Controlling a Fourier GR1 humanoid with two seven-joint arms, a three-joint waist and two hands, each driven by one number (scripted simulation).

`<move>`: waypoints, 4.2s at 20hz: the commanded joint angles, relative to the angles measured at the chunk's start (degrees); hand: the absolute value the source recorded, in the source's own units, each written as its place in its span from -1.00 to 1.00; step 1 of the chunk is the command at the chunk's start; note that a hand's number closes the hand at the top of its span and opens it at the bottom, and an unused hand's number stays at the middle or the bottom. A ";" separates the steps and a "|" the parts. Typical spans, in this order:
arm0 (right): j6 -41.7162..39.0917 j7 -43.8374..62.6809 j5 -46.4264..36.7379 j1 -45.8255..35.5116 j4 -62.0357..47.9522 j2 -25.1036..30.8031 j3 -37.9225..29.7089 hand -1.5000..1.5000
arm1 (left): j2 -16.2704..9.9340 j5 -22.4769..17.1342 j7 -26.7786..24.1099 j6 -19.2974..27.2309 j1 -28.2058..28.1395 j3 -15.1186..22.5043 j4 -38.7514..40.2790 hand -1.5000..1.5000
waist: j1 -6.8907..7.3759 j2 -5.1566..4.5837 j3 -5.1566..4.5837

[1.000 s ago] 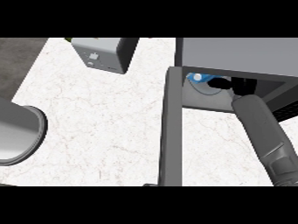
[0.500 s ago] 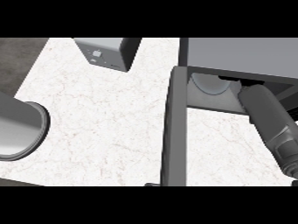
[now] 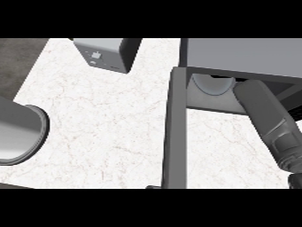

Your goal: Pick up the milk, place it into the microwave and close the microwave

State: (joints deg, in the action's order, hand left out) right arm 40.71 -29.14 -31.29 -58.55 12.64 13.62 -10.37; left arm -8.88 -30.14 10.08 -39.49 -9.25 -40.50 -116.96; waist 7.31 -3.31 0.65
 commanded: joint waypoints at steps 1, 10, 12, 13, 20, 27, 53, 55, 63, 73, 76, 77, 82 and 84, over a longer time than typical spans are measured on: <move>-6.07 -3.85 2.93 -1.59 -0.22 0.18 -2.44 -1.00 | 0.69 -0.97 -0.20 -2.63 0.98 3.47 2.35 -1.00 | -0.85 -0.07 -0.32; -15.24 -12.86 11.16 1.34 -0.59 -3.71 -9.58 -1.00 | 2.67 0.08 0.26 -4.96 2.11 8.35 1.80 -1.00 | -3.30 0.78 -0.33; -16.92 -13.24 12.23 0.35 -0.99 -5.33 -10.40 -1.00 | 3.49 0.26 -0.36 -6.17 2.57 9.92 2.77 -1.00 | -3.62 1.31 -0.46; -21.24 -14.94 13.37 2.18 -1.24 -3.72 -11.25 -1.00 | 4.91 1.64 -0.28 -6.53 1.34 10.86 2.10 -1.00 | -4.22 1.61 -0.46; -29.72 -20.41 17.35 7.66 -2.10 -5.10 -14.12 -1.00 | 6.74 3.75 1.84 -4.89 3.37 15.77 1.12 1.00 | -5.65 2.48 -0.53; -40.28 -22.26 20.37 13.65 0.60 -6.41 -14.22 -1.00 | 7.49 4.29 5.34 -2.47 3.81 20.96 -0.44 1.00 | -7.59 3.46 -0.65; -52.72 -16.84 26.02 61.99 51.95 -8.88 -3.53 -1.00 | 8.88 35.15 -10.22 10.88 13.45 56.37 18.04 1.00 | -9.31 3.45 -0.76; -52.41 -15.38 25.37 63.21 54.61 -9.51 -2.34 -1.00 | 8.88 37.82 -9.72 19.22 17.84 64.49 23.75 1.00 | -10.33 3.34 -0.77; -58.73 -14.21 28.54 75.84 72.42 -6.68 -1.13 -1.00 | 8.87 41.58 -22.81 31.46 25.51 71.06 45.64 1.00 | -9.34 3.19 -0.74; -65.76 -3.36 38.35 79.54 91.26 -5.85 0.42 -1.00 | 8.87 25.70 -36.91 53.57 33.84 85.63 62.71 1.00 | -12.32 2.69 -0.95; -68.08 -4.15 39.63 81.78 92.12 -4.26 -0.21 -1.00 | 8.87 18.37 -33.47 55.32 40.66 88.10 65.03 1.00 | -13.29 2.54 -0.88; -66.26 -2.46 39.31 80.92 93.84 -5.92 0.87 -1.00 | 8.86 17.32 -35.47 54.43 39.72 90.60 67.26 1.00 | -12.98 2.45 -0.89; -68.68 0.95 42.02 80.02 97.33 -4.31 2.06 -1.00 | 8.86 9.97 -37.34 59.91 40.77 95.54 63.12 1.00 | -14.82 2.04 -0.99; -69.14 1.74 41.99 80.97 99.27 -4.48 3.39 -1.00 | 8.86 6.55 -37.76 60.33 42.59 94.33 63.25 1.00 | -15.83 1.83 -1.03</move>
State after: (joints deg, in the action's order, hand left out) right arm -27.51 -29.40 9.74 22.14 109.20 8.98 -8.38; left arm -0.36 -17.90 -26.49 18.56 30.95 52.23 -53.29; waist -7.22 -1.13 -0.32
